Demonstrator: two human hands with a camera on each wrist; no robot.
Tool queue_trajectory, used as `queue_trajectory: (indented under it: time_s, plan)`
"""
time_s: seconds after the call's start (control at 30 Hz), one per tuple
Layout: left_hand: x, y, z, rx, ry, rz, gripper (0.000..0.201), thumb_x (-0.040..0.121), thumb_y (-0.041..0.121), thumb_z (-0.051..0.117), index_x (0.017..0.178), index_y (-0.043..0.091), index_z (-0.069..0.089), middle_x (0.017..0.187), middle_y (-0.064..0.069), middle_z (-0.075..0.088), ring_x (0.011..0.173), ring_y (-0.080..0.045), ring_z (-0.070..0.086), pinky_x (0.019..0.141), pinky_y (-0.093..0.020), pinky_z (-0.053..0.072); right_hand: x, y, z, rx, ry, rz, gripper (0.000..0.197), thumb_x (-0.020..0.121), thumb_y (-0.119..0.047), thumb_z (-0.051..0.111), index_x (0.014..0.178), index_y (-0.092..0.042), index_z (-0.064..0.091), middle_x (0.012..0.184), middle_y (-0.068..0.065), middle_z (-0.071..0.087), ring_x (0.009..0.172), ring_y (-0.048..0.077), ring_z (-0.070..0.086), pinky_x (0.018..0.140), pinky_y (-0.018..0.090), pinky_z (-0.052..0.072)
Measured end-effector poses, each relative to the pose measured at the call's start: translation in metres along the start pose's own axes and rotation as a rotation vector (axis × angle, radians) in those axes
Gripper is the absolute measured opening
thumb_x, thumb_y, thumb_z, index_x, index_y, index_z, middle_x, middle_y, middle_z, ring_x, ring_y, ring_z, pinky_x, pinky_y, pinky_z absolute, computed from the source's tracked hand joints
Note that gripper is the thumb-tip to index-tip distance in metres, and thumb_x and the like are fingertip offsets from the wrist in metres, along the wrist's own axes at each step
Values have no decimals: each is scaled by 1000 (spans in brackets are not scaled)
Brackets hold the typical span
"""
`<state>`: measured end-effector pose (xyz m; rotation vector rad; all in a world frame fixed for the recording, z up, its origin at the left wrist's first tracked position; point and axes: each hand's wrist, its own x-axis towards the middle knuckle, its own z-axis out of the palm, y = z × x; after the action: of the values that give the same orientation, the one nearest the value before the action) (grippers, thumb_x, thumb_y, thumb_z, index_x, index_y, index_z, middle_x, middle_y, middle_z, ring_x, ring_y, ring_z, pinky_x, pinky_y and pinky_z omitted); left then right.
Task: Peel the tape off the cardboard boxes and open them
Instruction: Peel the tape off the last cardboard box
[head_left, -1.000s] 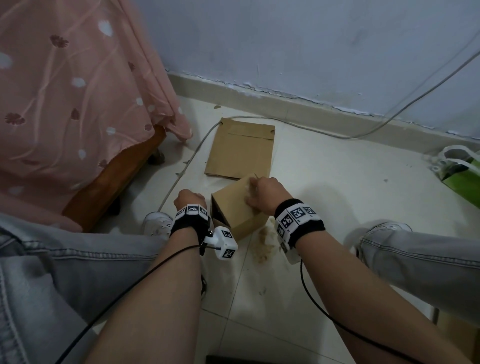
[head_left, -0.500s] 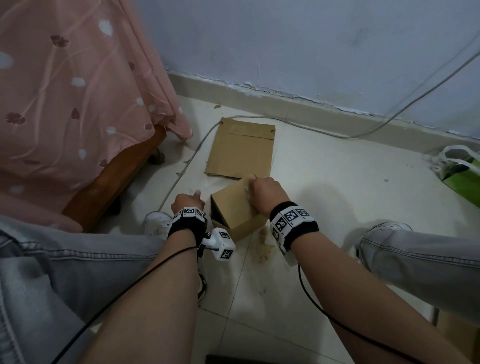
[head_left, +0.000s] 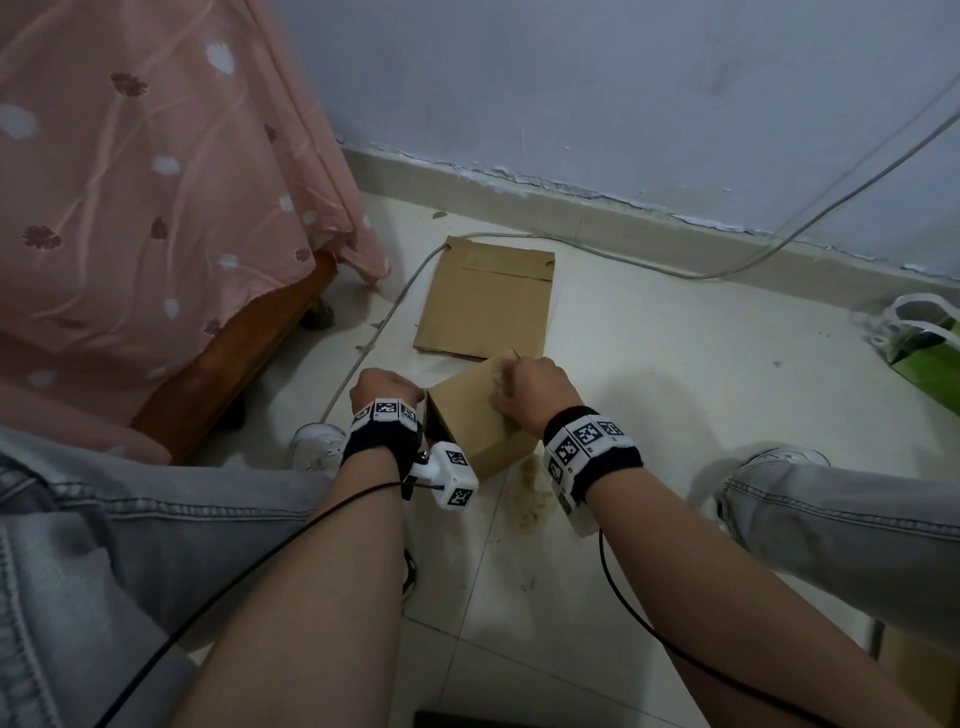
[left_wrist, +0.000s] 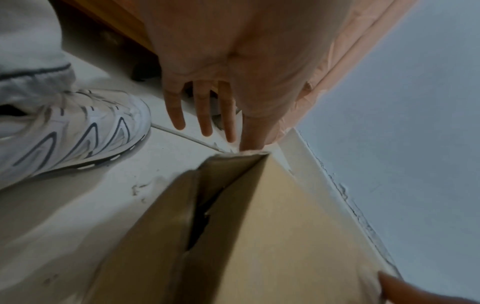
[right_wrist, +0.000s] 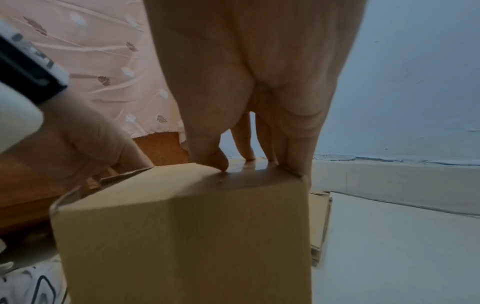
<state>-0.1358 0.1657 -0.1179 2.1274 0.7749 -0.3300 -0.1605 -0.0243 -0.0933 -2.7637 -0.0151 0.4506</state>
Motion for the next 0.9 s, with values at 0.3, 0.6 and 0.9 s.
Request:
queue_trajectory:
  time_s: [0.3, 0.6, 0.9]
  plan:
    - [-1, 2, 2, -56, 65, 2, 21, 97, 12, 57, 98, 10, 77, 111, -13, 70, 96, -28, 63, 73, -25, 43, 0, 3, 2, 45, 21, 18, 25, 92, -36, 51, 100, -14, 59, 89, 9, 59, 87, 30, 59, 69, 31, 44]
    - [6, -12, -1, 55, 76, -8, 22, 89, 3, 60, 102, 11, 76, 110, -16, 71, 101, -30, 66, 82, -28, 51, -1, -3, 5, 51, 61, 43, 30, 89, -38, 58, 108, -15, 61, 96, 10, 65, 90, 30, 61, 73, 34, 49]
    - [4, -14, -1, 95, 106, -14, 25, 91, 2, 55, 100, 11, 77, 112, -19, 69, 107, -36, 62, 83, -33, 51, -3, 4, -1, 188, 47, 91, 39, 95, -39, 49, 118, -11, 64, 104, 13, 67, 97, 31, 63, 87, 37, 53]
